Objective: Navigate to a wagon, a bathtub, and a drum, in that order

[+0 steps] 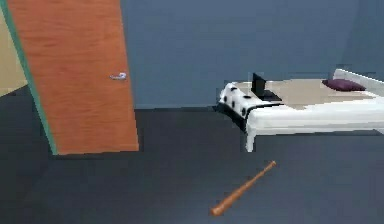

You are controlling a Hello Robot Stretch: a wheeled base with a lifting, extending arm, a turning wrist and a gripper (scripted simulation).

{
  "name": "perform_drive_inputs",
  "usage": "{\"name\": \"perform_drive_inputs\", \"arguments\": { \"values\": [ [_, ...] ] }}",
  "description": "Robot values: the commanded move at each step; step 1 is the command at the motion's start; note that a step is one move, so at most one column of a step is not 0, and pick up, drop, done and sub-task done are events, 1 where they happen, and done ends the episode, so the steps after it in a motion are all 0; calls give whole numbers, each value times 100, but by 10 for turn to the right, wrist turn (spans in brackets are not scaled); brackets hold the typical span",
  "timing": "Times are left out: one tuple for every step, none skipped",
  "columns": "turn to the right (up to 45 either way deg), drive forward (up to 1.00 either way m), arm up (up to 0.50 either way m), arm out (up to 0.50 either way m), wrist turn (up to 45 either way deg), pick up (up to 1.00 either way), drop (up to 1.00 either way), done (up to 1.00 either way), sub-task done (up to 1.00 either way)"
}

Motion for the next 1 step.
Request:
{"name": "perform_drive_inputs", "arguments": {
  "values": [
    [-90, 0, 0, 0, 0, 0, 0, 0, 0]
  ]
}}
